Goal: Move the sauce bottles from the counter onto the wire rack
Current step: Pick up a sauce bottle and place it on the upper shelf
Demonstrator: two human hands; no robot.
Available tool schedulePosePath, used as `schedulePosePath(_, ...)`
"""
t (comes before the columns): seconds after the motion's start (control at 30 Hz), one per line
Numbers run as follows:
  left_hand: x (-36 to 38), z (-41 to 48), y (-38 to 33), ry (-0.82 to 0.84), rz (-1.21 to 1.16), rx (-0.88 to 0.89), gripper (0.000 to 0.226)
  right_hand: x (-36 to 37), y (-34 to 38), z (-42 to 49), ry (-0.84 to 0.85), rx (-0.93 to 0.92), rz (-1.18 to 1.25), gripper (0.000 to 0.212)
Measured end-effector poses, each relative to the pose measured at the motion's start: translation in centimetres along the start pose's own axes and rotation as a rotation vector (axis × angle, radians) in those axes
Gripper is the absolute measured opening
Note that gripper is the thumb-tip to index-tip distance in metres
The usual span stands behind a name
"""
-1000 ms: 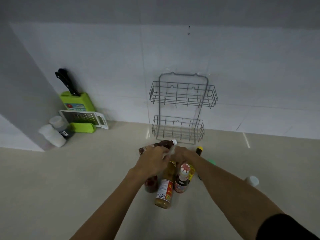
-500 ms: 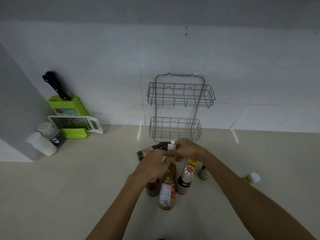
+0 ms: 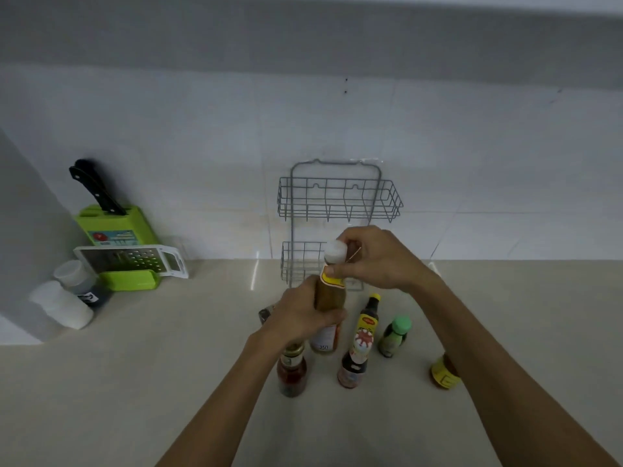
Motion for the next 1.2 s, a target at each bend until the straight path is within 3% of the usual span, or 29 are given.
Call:
schedulePosePath(0.1, -1.8, 0.1, -1.5, -0.18, -0.039, 0.055, 0.07, -2.4, 3.0, 0.5, -0.118, -0.06, -0.048, 0.039)
schedulePosePath(0.27, -6.5, 1.5, -4.4, -0.396, 0.087, 0.173, 0.063, -4.6, 8.0, 2.0, -0.3, -0.142, -0.177, 0.042)
schedulePosePath(0.43, -11.5, 4.7, -7.3, -0.348, -0.065, 0.183, 0.053, -5.8, 9.6, 4.5, -0.368, -0.119, 0.084, 0.036)
schedulePosePath(0.53, -13.8, 7.0, -7.7, -0.284, -0.124, 0.18, 0.06, -4.9, 7.1, 6.2, -0.222, -0.035, 0.094, 0.035)
schedulePosePath(0.63, -15.1, 8.9, -7.9, -0.22, -0.196, 0.182, 0.066, -1.9, 4.3, 6.9, -0.029, 0.016, -0.041, 0.057)
schedulePosePath(0.7, -15.3, 9.9, -8.4, -0.181, -0.232, 0.217, 0.065, 0.3, 3.6, 7.4, 0.023, 0.027, 0.028, 0.063)
schedulePosePath(0.8, -15.0, 11.5, -10.0, -0.168, -0.213, 0.302, 0.061, 1.0, 3.2, 9.3, -0.11, 0.045, 0.162, 0.058)
schedulePosePath(0.93, -15.8, 13.4, -11.6, -0.309, -0.058, 0.385, 0.066, 0.9, 2.8, 12.3, -0.242, 0.08, 0.199, 0.053)
schedulePosePath(1.2, -15.4, 17.2, -9.6, -0.367, -0.008, 0.323, 0.045, 4.4, 1.1, 16.8, -0.364, 0.166, 0.188, 0.045)
Point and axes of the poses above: each hand's wrist, its own z-axis towards the middle knuckle, its own x-axis out of the palm, y = z × x, the point moved 5 cm from there along z, towards the middle knuckle, and after that the axes turned 11 degrees about -y, right-handed, at the moved point
